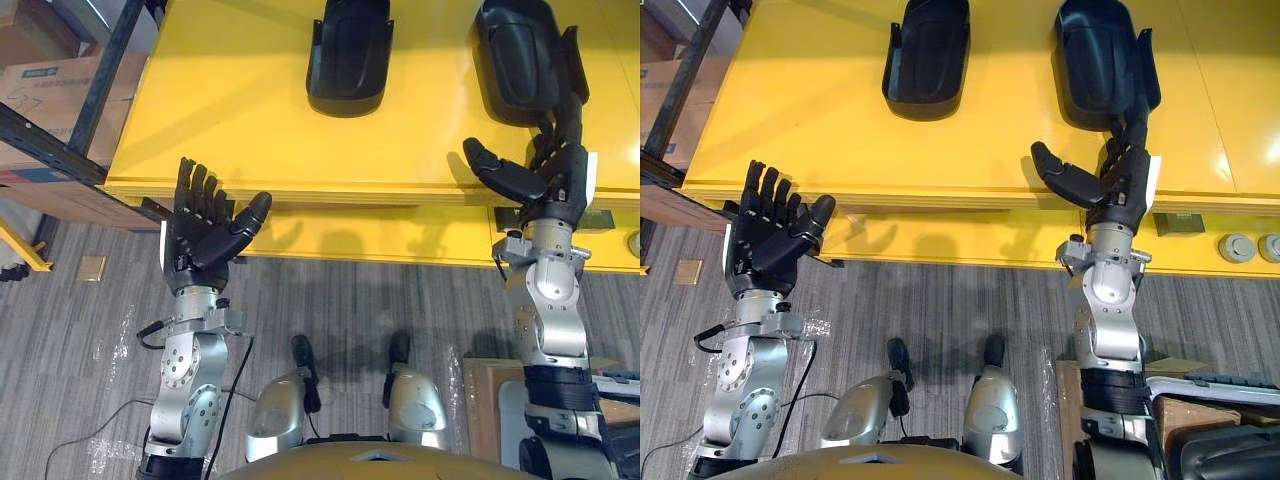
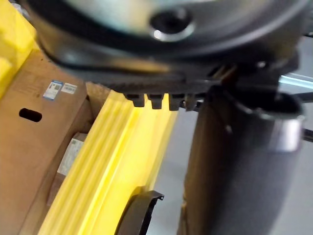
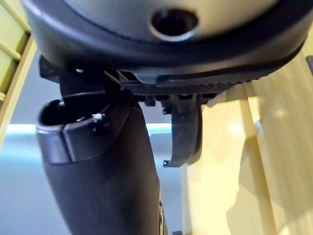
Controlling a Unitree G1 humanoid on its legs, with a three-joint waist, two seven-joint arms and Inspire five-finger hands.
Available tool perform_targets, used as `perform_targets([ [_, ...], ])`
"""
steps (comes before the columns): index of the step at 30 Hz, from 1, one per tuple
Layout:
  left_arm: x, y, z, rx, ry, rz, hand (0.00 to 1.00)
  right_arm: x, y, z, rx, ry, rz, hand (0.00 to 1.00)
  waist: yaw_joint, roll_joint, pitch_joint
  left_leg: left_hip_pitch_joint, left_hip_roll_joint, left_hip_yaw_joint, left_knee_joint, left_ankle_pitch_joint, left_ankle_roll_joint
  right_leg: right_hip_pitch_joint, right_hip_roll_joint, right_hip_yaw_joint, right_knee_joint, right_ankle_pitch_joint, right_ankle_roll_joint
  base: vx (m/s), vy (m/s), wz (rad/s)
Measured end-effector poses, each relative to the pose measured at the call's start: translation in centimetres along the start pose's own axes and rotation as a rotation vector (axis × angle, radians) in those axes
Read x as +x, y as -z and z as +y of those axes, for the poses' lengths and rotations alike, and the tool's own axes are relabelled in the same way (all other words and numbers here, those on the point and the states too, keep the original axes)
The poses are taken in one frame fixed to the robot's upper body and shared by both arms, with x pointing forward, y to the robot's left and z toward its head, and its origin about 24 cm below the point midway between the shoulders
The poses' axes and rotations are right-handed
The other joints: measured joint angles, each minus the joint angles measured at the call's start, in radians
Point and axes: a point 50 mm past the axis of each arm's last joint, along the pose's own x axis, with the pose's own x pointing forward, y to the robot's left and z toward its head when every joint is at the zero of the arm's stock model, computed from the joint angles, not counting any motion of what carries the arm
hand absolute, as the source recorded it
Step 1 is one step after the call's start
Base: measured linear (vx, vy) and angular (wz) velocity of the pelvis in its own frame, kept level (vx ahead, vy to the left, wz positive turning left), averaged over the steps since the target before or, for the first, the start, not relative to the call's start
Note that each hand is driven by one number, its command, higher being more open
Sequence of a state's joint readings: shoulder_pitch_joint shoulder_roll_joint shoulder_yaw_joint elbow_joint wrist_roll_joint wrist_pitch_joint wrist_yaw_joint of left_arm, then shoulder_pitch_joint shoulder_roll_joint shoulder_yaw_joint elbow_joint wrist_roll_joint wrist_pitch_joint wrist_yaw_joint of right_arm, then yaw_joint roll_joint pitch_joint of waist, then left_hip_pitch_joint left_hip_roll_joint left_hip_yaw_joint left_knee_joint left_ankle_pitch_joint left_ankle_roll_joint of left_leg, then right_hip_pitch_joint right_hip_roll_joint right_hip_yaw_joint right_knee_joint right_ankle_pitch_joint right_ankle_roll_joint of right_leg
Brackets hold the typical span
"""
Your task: Walk over and take three plastic housings, then place them on the shelf
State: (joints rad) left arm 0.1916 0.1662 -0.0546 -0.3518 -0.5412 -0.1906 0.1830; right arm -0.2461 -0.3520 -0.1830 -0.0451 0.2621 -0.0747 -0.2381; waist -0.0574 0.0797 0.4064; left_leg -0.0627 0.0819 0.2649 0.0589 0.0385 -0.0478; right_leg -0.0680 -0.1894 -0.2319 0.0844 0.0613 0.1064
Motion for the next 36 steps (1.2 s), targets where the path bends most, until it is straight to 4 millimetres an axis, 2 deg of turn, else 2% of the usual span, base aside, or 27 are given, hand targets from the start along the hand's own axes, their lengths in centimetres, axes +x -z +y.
perform_targets([
  [12, 0.0, 0.7, 0.4, 0.008, -0.009, 0.026, 1.00, 2.0, -1.0, 0.9, 0.017, -0.075, -0.016, 1.00, 0.006, 0.003, 0.001, 0.000, -0.002, -0.013, -0.011, 0.010, 0.001, 0.003, -0.001, -0.013, 0.002, 0.000, 0.000, 0.00, -0.002, 0.02],
  [18, 0.0, 0.6, 0.3, 0.006, 0.002, 0.020, 1.00, 2.0, -0.9, 0.9, 0.012, -0.065, -0.006, 1.00, 0.005, 0.003, 0.001, 0.002, -0.002, -0.013, -0.011, 0.010, 0.001, 0.005, -0.001, -0.012, 0.001, 0.000, 0.000, 0.00, 0.000, 0.00],
  [21, 0.0, 0.4, 0.2, 0.001, 0.020, -0.001, 1.00, 1.2, -0.7, 0.6, -0.014, -0.061, -0.001, 1.00, 0.006, 0.003, 0.001, 0.005, -0.002, -0.011, -0.012, 0.010, 0.000, 0.005, 0.000, -0.009, 0.001, 0.000, 0.000, 0.00, 0.000, -0.02],
  [30, -0.3, -1.6, -0.9, -0.023, 0.082, -0.094, 1.00, -5.3, -0.5, -1.0, 0.007, -0.031, 0.051, 1.00, -0.004, 0.000, -0.006, 0.059, 0.002, 0.030, -0.038, -0.007, -0.008, 0.046, 0.012, 0.022, -0.050, 0.009, 0.007, 0.01, 0.002, -0.14],
  [36, -0.6, -2.0, -1.5, -0.023, 0.185, -0.107, 1.00, -8.2, 1.3, -1.0, 0.020, -0.060, 0.159, 1.00, -0.002, -0.021, -0.087, 0.100, 0.011, 0.040, -0.057, -0.015, -0.018, 0.096, 0.029, 0.022, -0.096, 0.016, 0.007, 0.08, -0.017, -0.04],
])
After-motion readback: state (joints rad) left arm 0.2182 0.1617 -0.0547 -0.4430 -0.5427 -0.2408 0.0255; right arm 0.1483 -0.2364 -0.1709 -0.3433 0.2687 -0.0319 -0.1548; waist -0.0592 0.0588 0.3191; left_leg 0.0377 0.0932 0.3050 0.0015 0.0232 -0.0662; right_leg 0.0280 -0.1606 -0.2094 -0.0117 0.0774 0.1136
